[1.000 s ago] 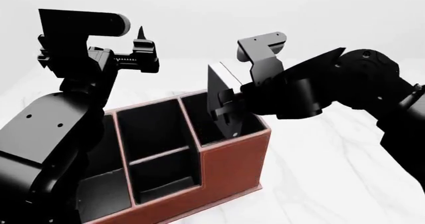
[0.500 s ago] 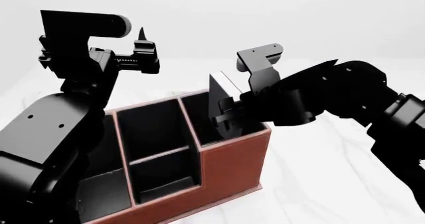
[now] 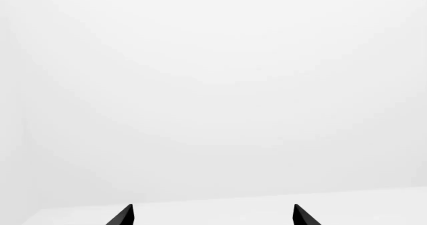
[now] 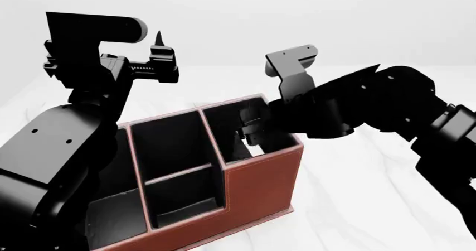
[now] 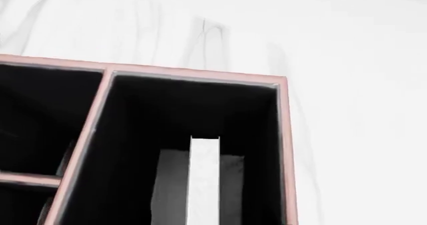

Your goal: Pick up the book and place it in the right compartment of the caddy.

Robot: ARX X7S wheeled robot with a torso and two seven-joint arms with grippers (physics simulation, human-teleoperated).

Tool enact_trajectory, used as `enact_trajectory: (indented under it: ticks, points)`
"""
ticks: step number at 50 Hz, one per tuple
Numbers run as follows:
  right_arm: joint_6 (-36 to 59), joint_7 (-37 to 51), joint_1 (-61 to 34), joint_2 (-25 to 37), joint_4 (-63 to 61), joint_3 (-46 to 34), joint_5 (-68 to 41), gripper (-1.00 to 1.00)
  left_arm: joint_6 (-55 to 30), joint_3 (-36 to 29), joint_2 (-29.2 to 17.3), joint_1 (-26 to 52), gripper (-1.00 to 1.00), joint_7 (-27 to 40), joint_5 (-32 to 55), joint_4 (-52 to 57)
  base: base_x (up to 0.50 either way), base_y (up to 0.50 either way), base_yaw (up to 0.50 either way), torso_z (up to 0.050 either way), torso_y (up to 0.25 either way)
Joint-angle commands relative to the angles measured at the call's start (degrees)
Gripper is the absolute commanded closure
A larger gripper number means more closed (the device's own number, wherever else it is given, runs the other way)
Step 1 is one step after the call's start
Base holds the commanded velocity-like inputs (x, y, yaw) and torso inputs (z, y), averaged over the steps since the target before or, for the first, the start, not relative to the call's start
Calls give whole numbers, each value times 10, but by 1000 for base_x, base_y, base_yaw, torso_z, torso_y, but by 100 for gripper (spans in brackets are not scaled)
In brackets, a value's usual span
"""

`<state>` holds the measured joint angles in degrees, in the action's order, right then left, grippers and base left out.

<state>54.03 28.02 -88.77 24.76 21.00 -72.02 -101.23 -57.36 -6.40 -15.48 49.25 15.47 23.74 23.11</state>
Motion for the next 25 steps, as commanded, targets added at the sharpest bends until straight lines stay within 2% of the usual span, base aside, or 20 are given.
enact_trajectory:
  ticks: [1,12,21,25]
  points:
    - [0,-3,-9,3,-6,9,10,-100,-1,-1,-2,1,-100,2,3,1,0,0,0,0,0]
    - [1,14,-34,16,-24,26,-3,-100,-4,1,-5,3,-100,5,7,5,0,0,0,0,0]
    - [9,82,-118,60,-83,86,-70,-100,1,0,-6,1,-100,5,7,2,0,0,0,0,1]
    - [1,121,-136,86,-119,96,-60,-100,2,1,-7,0,-100,6,9,2,0,0,0,0,0]
